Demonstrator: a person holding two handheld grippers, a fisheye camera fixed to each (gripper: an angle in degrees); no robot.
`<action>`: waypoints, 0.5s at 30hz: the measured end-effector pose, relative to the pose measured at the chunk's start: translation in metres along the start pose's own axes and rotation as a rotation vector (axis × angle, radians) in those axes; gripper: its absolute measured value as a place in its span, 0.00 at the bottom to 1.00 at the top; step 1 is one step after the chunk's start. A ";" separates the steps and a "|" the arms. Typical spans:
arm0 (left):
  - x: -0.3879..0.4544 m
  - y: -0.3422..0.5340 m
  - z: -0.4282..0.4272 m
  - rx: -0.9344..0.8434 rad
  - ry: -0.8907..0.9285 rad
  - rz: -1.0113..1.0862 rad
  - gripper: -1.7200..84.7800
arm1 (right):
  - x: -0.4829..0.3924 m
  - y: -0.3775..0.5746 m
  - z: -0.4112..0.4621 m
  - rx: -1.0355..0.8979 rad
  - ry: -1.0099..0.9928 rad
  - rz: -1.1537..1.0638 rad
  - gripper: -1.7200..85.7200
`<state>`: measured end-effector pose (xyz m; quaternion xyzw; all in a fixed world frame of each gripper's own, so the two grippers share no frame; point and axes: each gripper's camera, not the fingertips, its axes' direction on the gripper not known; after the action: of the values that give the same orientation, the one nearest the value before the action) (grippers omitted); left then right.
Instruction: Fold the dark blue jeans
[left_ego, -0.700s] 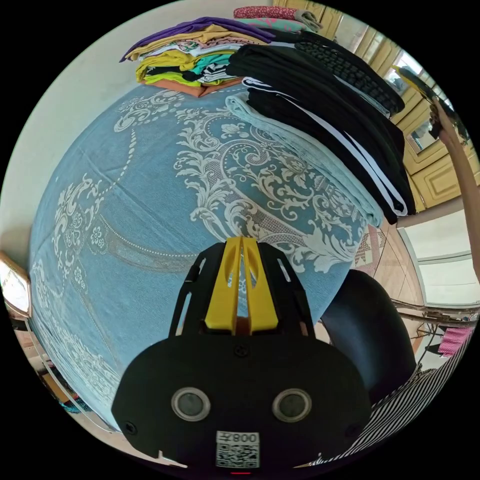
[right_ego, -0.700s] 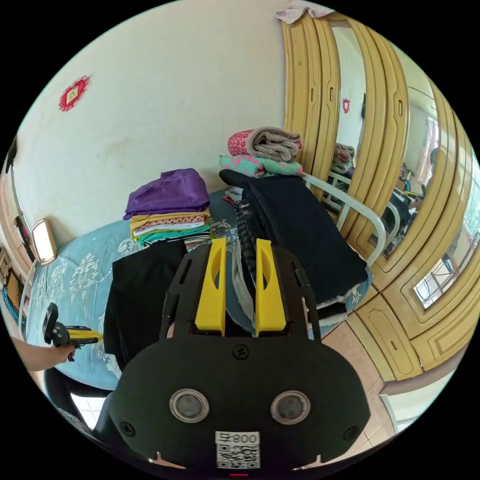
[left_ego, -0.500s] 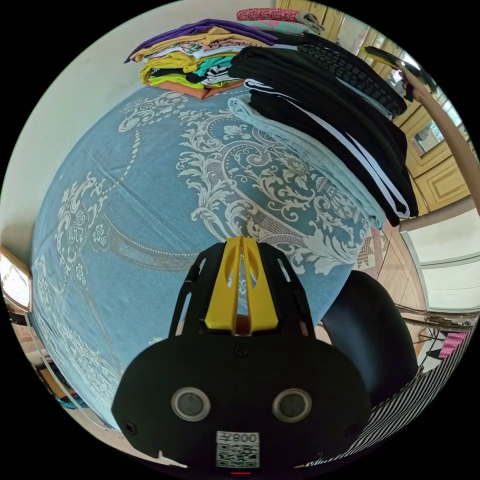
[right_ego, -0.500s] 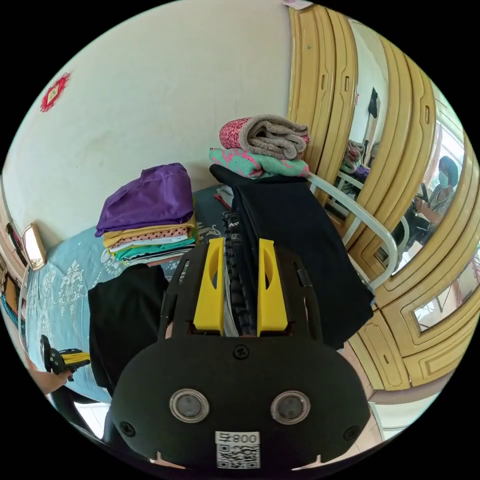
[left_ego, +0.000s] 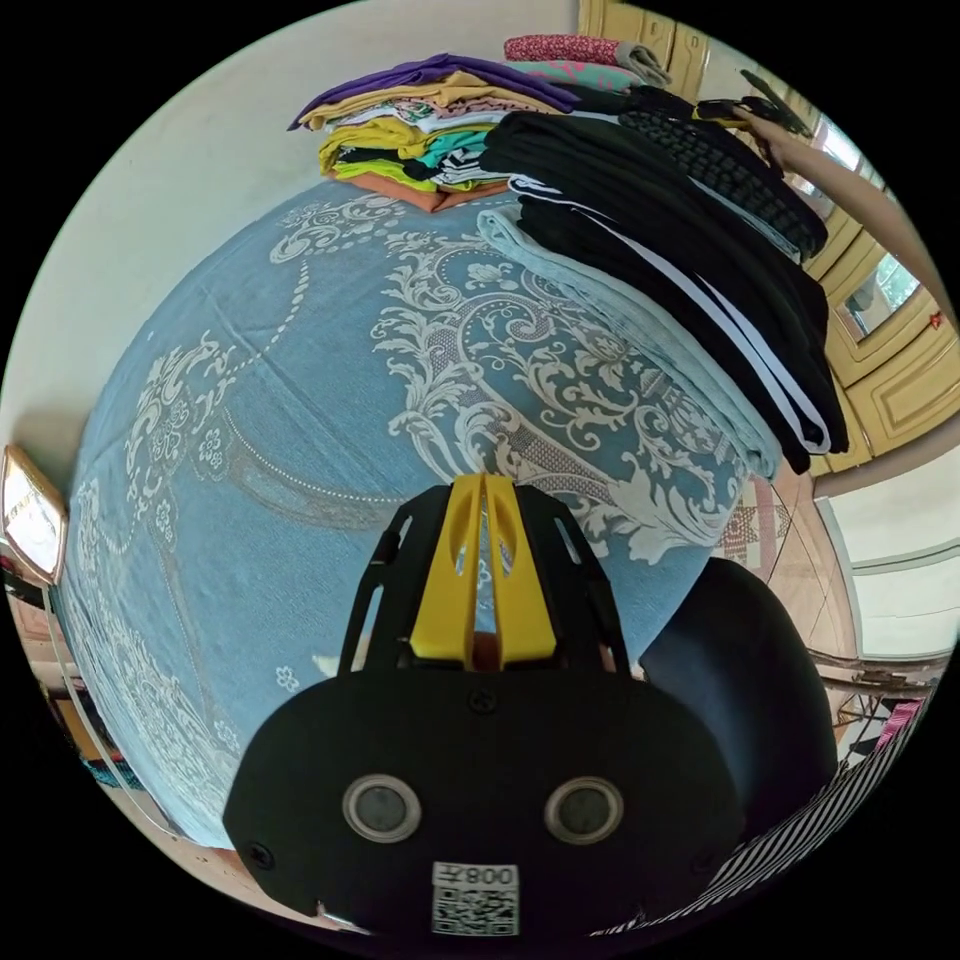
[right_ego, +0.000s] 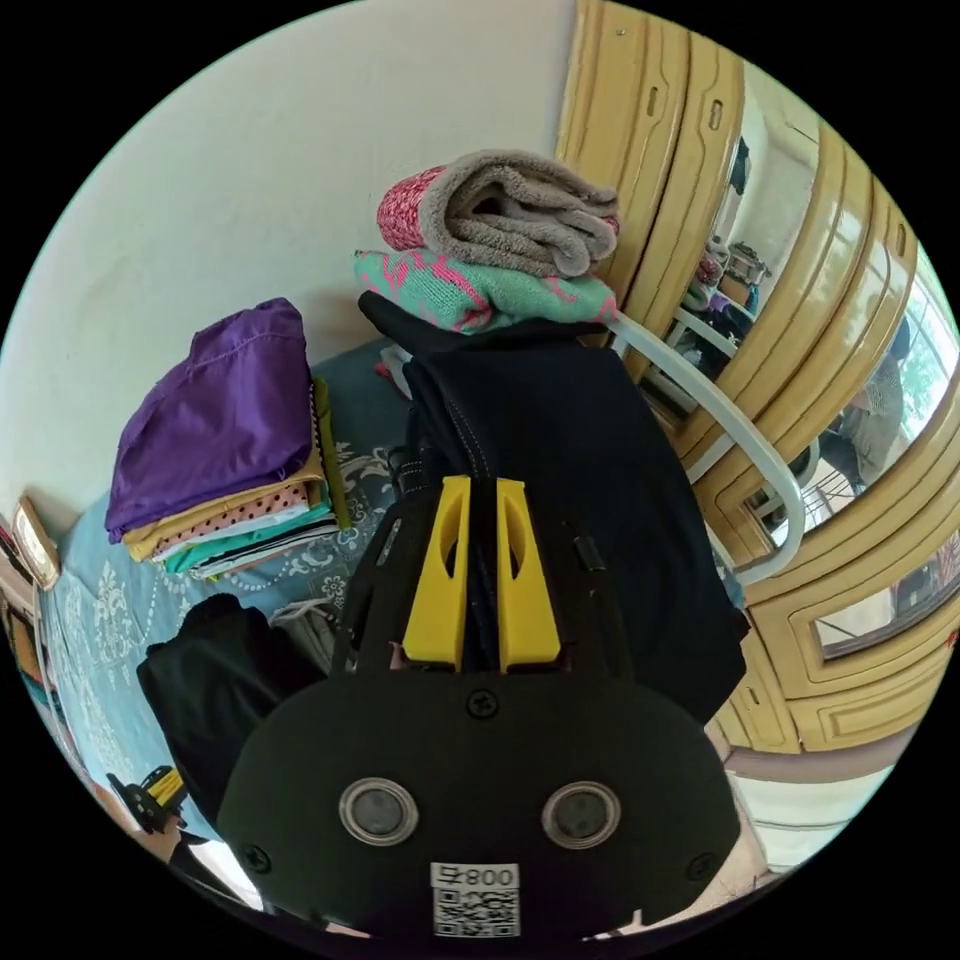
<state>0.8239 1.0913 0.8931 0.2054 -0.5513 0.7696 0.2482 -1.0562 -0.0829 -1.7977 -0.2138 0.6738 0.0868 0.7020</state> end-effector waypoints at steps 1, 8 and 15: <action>-0.003 0.006 -0.001 0.002 0.007 -0.005 0.02 | 0.012 -0.003 -0.005 -0.005 -0.032 0.028 0.07; -0.057 0.075 -0.021 0.062 0.201 -0.092 0.02 | 0.101 0.004 -0.078 0.161 -0.465 0.254 0.05; -0.094 0.162 -0.084 0.214 0.238 -0.080 0.02 | 0.117 -0.005 -0.195 0.383 -0.840 0.170 0.05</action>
<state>0.7962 1.1134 0.6910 0.1598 -0.4241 0.8324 0.3189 -1.2222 -0.1881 -1.9115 0.0290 0.3502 0.0972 0.9312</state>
